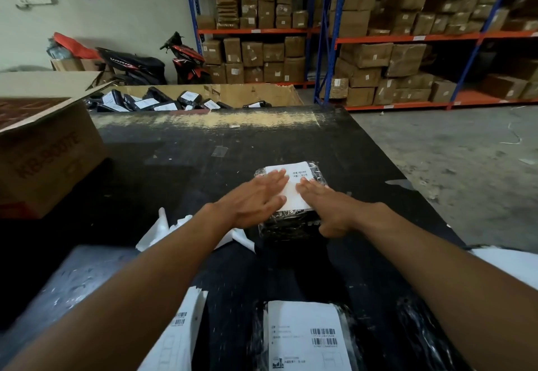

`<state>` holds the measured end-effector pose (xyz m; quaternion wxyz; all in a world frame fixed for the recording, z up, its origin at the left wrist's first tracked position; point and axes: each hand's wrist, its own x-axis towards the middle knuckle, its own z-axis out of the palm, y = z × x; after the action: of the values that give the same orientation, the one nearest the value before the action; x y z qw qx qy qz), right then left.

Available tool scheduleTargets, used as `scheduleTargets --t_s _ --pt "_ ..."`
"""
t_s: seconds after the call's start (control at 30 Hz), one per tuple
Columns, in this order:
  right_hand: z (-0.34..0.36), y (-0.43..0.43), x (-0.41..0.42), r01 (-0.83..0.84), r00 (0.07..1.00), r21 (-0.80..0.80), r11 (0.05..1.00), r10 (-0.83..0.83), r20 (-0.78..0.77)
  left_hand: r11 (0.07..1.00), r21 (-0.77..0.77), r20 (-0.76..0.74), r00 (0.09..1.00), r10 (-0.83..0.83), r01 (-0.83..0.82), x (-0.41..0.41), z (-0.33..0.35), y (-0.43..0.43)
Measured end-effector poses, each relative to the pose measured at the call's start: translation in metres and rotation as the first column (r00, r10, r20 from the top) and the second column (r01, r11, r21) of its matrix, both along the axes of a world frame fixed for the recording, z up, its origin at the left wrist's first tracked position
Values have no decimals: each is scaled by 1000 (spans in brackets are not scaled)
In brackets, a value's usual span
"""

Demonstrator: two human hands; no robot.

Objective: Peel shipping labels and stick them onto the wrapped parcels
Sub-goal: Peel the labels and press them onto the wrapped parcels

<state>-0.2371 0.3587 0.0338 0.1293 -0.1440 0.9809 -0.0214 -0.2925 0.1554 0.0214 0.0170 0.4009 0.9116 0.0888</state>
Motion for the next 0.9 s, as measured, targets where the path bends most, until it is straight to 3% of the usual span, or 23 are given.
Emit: scheduleTargets --t_s 0.07,0.23,0.43,0.67,0.9 --pt "2 0 0 -4 1000 -4 1000 4 8 999 -28 43 999 -27 28 -2 -5 -7" --pt "2 1 1 -4 1000 -25 1000 5 16 995 92 13 999 -38 36 -2 -7 -58" --pt "5 -1 2 3 1000 -22 1000 -3 12 999 49 25 1000 -4 3 -5 -7 -10" --pt "11 0 -4 38 997 -74 996 -33 75 994 109 3 1000 25 -25 -1 -14 -55" --pt "23 -4 -13 24 1000 24 999 -24 -6 993 103 22 998 61 -63 -23 -2 -23"
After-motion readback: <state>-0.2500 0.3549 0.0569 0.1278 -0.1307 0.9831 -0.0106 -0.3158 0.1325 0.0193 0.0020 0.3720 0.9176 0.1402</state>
